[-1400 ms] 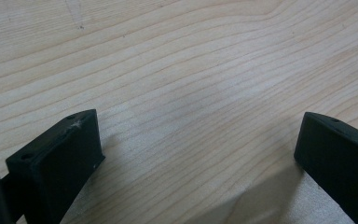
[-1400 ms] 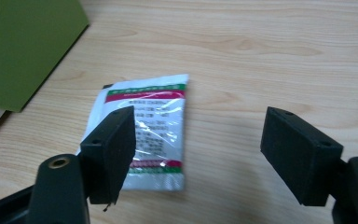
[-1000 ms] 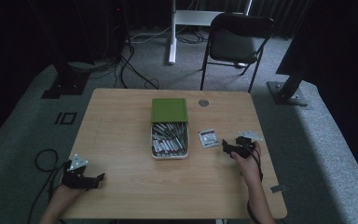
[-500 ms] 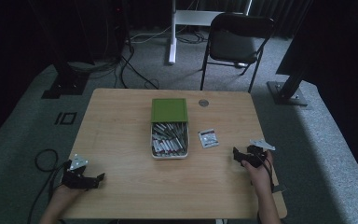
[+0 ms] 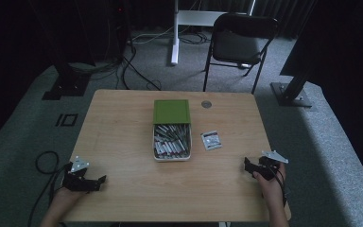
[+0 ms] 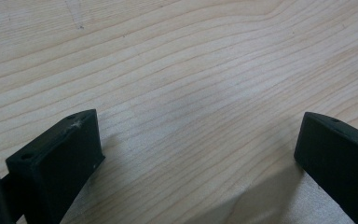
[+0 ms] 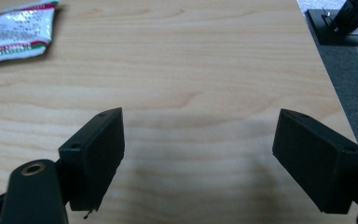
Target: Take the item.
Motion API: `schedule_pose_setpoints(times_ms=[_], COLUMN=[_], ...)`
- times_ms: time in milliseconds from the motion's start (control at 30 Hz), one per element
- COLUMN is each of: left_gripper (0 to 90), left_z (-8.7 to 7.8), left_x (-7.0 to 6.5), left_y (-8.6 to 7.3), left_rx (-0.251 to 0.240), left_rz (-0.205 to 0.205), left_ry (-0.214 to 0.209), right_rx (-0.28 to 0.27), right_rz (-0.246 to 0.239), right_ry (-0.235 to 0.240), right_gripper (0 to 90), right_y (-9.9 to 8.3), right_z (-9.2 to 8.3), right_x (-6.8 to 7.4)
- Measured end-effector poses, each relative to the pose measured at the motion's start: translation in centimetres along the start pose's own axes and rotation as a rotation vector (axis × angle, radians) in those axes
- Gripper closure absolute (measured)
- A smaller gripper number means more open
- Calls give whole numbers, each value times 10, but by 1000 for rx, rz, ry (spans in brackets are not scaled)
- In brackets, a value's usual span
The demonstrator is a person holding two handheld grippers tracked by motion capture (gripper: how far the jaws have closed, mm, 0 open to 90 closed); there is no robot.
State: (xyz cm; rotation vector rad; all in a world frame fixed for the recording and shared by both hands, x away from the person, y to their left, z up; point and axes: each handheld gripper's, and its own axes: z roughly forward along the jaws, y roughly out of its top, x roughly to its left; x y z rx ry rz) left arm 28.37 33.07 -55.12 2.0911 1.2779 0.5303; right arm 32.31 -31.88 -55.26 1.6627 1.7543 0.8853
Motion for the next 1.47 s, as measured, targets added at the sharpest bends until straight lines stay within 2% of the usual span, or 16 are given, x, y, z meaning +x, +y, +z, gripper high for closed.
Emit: schedule_pose_setpoints(times_ms=[367,533,667,900,967,1100,1467], left_gripper=[14,14,14,14,14,14,14], left_z=[0,0,0,0,0,0,0], left_x=[0,0,0,0,0,0,0], left_y=[0,0,0,0,0,0,0], left_rx=[-1,-2,-1,-2,-2,-2,-1], left_rz=[0,0,0,0,0,0,0], left_ry=[0,0,0,0,0,0,0], right_rx=[40,57,66,68,70,77,79], right_rz=[8,-9,9,45,41,25,53], right_ry=[-50,-64,-68,-74,-81,-64,-93], right_gripper=[167,167,167,167,167,133,123], right_y=[-16,-22,-26,-28,-28,-28,-26], right_z=[-16,-22,-26,-28,-28,-27,-25], right_x=[-4,-2,-2,0,1,2,5])
